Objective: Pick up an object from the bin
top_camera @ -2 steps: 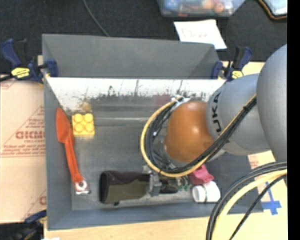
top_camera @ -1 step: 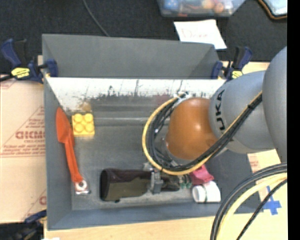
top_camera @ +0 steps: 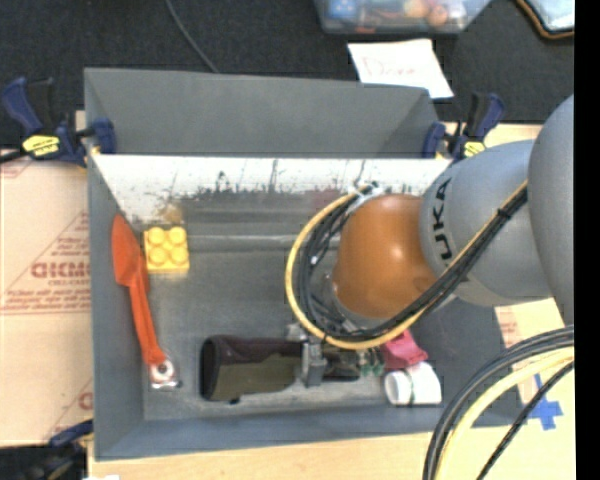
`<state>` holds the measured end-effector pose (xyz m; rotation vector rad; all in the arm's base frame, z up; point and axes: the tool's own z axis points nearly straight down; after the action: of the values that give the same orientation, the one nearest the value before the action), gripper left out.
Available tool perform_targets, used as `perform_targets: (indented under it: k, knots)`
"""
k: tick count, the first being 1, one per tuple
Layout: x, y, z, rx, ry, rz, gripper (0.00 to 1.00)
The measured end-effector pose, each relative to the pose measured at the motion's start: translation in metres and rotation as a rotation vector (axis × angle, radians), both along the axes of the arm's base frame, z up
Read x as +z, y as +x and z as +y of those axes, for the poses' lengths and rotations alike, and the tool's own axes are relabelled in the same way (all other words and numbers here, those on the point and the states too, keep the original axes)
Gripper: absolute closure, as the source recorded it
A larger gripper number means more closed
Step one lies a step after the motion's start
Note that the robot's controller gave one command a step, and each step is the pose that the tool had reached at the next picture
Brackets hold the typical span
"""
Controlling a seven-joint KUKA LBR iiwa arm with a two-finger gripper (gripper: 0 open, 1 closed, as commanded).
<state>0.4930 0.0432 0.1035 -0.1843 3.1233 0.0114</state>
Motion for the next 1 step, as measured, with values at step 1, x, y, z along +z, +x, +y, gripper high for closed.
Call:
perform_targets:
  k: [1]
  knots:
    - [0.0145,-0.0022,-0.0005,-0.001,-0.001,0.009,1.00]
